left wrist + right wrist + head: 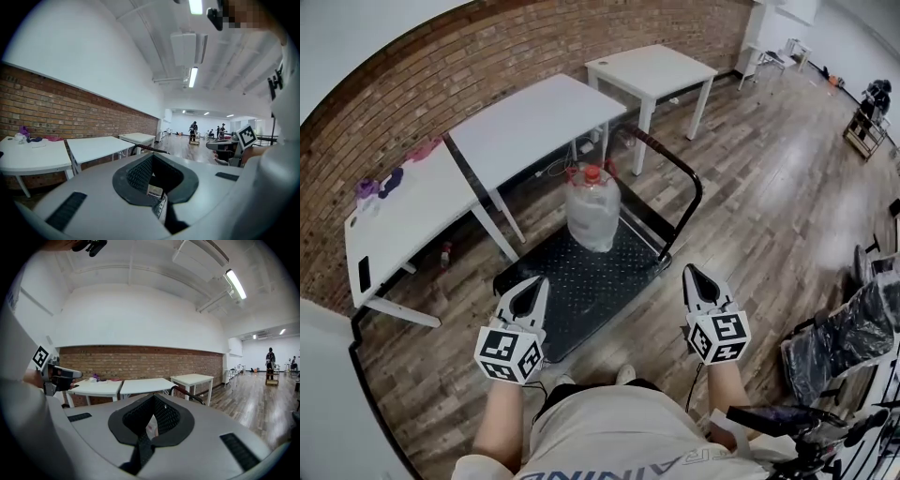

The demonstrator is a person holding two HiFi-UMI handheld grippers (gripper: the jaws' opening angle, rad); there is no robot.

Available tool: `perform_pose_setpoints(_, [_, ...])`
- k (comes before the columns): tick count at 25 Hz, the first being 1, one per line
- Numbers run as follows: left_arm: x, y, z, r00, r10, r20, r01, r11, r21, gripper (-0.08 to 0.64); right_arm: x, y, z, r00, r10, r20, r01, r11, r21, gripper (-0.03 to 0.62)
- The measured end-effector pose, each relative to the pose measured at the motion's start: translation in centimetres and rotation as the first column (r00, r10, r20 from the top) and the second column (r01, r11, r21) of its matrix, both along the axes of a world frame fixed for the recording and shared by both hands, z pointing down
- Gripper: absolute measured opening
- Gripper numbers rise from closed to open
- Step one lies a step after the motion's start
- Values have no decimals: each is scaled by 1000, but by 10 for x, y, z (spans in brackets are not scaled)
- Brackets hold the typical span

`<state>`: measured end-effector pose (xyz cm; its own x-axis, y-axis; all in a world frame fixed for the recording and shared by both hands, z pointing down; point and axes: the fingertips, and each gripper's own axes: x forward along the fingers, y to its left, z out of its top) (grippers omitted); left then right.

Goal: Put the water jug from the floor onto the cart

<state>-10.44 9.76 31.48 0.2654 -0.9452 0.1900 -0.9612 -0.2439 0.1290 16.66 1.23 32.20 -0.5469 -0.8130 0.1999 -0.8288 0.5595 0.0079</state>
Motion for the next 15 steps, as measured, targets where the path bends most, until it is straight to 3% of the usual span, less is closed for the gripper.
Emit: perform_pose_setpoints(15, [-50, 13, 13, 998, 13, -65, -13, 1000, -6, 0, -53, 17, -10, 995, -6, -102, 6, 1000, 8, 3])
